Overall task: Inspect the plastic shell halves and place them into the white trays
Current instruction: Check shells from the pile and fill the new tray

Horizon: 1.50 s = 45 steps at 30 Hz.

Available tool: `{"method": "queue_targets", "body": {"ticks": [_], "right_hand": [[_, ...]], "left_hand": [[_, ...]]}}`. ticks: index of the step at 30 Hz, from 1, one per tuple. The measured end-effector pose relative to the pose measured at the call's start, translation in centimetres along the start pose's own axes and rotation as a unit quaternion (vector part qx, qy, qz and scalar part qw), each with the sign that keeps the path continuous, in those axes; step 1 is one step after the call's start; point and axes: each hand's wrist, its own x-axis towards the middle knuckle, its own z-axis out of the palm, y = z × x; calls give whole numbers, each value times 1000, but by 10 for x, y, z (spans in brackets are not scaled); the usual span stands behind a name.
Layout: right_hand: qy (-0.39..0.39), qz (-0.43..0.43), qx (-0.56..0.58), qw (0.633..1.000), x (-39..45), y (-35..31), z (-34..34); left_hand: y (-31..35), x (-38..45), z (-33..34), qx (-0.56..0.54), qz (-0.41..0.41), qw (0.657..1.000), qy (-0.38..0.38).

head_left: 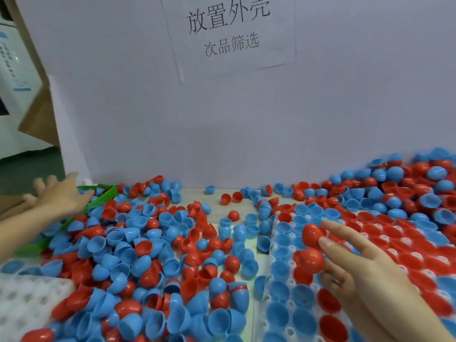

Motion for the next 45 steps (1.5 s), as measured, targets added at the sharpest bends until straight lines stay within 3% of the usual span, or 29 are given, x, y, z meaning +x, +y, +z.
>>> {"method": "queue_targets", "body": {"ticks": [3,5,8,11,14,16,22,25,29,33,40,45], "right_hand": [[10,-8,-25,1000,-1,0,-2],[5,-16,-30,999,-2,-1,-3],[5,-23,-17,1000,-9,-7,-1],[13,-39,-17,999,-13,-15,-1],[13,-57,-12,998,-18,-23,-4],[11,-61,-20,998,-19,-27,-6],[4,-51,-67,996,-17,-33,-15],[27,-80,-189,978,-15,-33,-17],[-20,-102,-337,936,-19,-33,-17],[-62,-95,-405,907,-22,-37,-18],[-133,-60,-449,882,-28,-45,-21],[-124,-49,-474,870,-31,-46,-14]], "left_hand": [[60,-62,-12,-70,144,987,32],[99,-117,-26,-185,272,944,21],[150,-211,-51,-331,374,858,-118],[187,-281,-57,-361,398,789,-299],[207,-318,-50,-437,352,745,-360],[211,-332,-43,-499,329,720,-353],[208,-349,-12,-593,278,727,-207],[201,-348,-4,-587,304,736,-146],[194,-343,-6,-553,360,745,-96],[187,-338,-9,-495,428,750,-92],[180,-337,-11,-459,475,735,-153],[177,-330,-5,-413,493,741,-193]]}}
